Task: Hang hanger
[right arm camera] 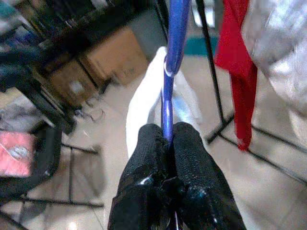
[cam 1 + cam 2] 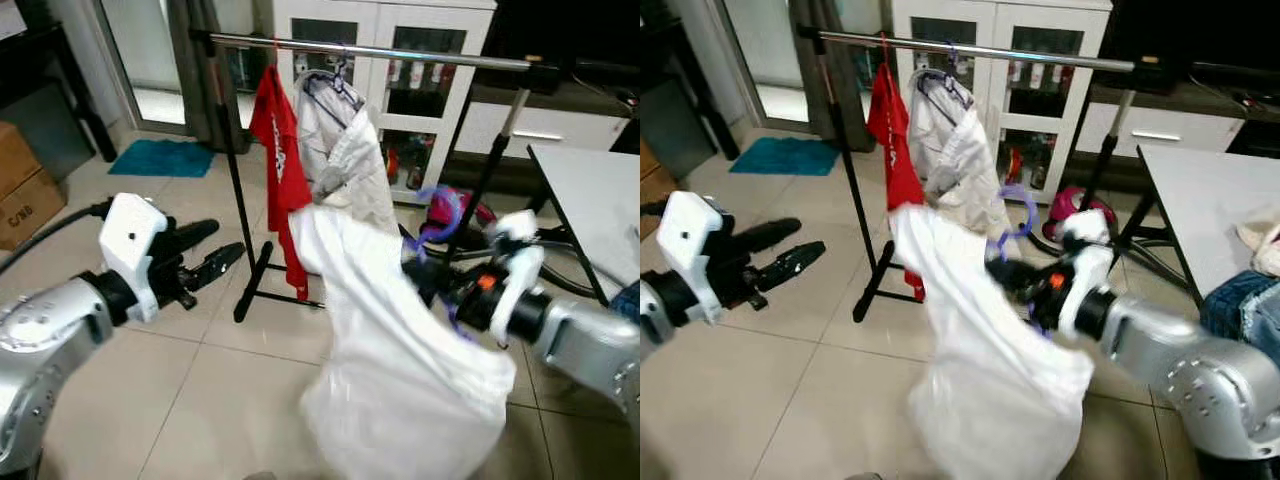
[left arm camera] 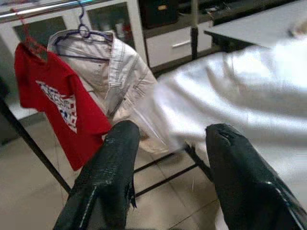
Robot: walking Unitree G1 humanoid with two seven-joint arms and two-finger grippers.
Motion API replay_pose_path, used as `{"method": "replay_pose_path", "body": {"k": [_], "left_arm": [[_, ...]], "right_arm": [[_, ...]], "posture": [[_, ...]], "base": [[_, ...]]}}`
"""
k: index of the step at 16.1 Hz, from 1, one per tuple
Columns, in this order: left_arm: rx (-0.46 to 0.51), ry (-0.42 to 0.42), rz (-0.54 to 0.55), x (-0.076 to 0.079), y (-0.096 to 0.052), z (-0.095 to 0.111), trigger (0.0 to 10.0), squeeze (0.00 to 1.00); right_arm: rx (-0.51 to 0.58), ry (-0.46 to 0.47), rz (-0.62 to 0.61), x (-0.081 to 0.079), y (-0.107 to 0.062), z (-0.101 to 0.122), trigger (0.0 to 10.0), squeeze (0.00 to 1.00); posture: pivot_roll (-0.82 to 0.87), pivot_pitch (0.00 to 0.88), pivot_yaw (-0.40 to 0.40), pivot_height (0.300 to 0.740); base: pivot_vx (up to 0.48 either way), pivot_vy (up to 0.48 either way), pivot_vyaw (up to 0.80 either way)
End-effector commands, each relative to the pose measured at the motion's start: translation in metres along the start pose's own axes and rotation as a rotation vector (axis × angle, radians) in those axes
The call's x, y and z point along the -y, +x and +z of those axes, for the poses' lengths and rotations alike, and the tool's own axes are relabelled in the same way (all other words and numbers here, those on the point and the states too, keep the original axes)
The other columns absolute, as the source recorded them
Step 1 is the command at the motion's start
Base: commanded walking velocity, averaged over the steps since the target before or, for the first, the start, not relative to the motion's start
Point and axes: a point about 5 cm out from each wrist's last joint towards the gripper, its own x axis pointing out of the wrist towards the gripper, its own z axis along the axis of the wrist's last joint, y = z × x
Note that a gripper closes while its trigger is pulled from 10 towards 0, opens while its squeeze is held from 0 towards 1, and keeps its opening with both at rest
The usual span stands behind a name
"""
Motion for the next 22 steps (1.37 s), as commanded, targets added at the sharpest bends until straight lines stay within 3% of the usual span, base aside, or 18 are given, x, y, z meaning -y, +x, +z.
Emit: {"method": "replay_pose_path", "body": {"k": [1, 3, 5, 6, 9, 13, 20, 21, 22], "left_arm": [[-0.045, 0.033, -0.030, -0.006, -0.002, -0.008, 10.0, 1.00], [-0.066, 0.028, -0.037, -0.010, 0.001, -0.017, 10.0, 1.00], [-0.086, 0.028, 0.042, -0.024, 0.009, -0.031, 10.0, 1.00], [-0.059, 0.011, 0.069, -0.032, 0.012, -0.033, 10.0, 0.00], [0.101, -0.117, 0.007, -0.035, 0.017, -0.026, 10.0, 0.00], [0.206, -0.242, -0.137, -0.033, 0.022, -0.023, 10.0, 0.00], [0.218, -0.246, -0.171, -0.054, 0.040, -0.024, 10.0, 0.00], [0.241, -0.257, -0.211, -0.051, 0.042, -0.022, 8.7, 0.00], [0.250, -0.256, -0.232, -0.050, 0.044, -0.021, 3.6, 0.00]], "right_arm": [[0.070, -0.009, 0.071, -0.001, -0.002, 0.013, 10.0, 0.00], [0.081, -0.013, 0.131, -0.002, -0.003, 0.015, 10.0, 0.00], [0.118, 0.001, 0.221, -0.003, -0.007, 0.022, 10.0, 0.00], [0.142, -0.003, 0.292, -0.007, -0.012, 0.028, 10.0, 0.00], [0.142, -0.028, 0.373, -0.014, -0.014, 0.030, 10.0, 0.00], [0.147, -0.063, 0.419, -0.021, -0.014, 0.036, 10.0, 0.00], [0.166, -0.122, 0.505, -0.035, -0.019, 0.045, 10.0, 0.00], [0.166, -0.122, 0.503, -0.035, -0.020, 0.044, 10.0, 0.00], [0.166, -0.120, 0.499, -0.035, -0.020, 0.043, 10.0, 0.00]], "posture": [[0.08, 0.000, 0.012, 0.740], [0.07, 0.000, 0.014, 0.740], [0.07, 0.000, 0.015, 0.740], [0.07, 0.000, 0.012, 0.740], [0.06, 0.000, 0.013, 0.740], [0.06, 0.000, 0.014, 0.740], [0.05, 0.000, 0.022, 0.740], [0.05, 0.000, 0.032, 0.740], [0.05, 0.000, 0.032, 0.740]], "base": [[0.000, 0.000, 0.00], [0.000, 0.000, 0.00], [0.000, 0.000, 0.00], [0.000, 0.000, 0.00], [0.000, 0.000, 0.00], [0.000, 0.000, 0.00], [0.000, 0.000, 0.00], [0.000, 0.000, 0.00], [0.000, 0.000, 0.00]]}}
